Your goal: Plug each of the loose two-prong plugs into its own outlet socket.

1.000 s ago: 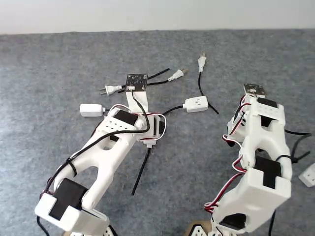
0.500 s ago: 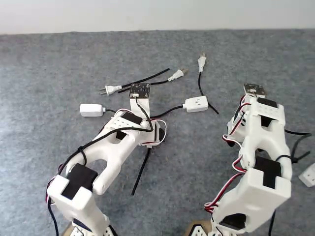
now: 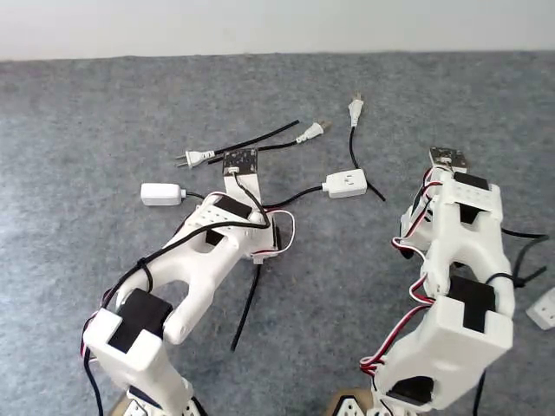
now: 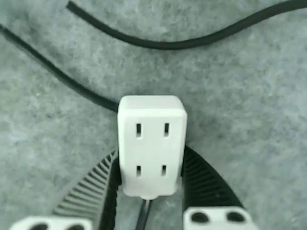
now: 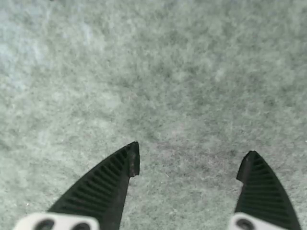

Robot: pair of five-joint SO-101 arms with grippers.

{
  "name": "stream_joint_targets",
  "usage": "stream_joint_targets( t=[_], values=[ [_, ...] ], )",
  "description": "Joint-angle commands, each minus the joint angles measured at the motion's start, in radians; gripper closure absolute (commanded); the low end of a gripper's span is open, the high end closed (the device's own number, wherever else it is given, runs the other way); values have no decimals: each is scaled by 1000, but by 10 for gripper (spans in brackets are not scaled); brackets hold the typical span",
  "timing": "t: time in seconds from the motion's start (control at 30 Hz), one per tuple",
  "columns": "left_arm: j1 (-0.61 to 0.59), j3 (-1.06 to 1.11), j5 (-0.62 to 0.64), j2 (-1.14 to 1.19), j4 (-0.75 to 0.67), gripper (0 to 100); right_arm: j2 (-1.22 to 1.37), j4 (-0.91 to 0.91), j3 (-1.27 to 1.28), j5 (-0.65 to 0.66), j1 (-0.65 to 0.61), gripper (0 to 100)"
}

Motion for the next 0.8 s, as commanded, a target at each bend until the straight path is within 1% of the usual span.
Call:
stream_joint_targets(
  t=[0.0,0.23,0.53,0.67,0.77],
  values=[
    [8,-22,8,-58,80,988,-5,-13,-5,-11,-4,674],
    [8,-19,-17,-198,235,988,-5,-18,-5,-11,-4,674],
    [9,142,-17,-256,210,988,-5,-18,-5,-11,-4,674],
    [12,159,-17,-262,209,988,-5,-18,-5,-11,-4,674],
    [48,159,-17,-262,212,987,-5,-18,-5,-11,-4,674]
  ],
)
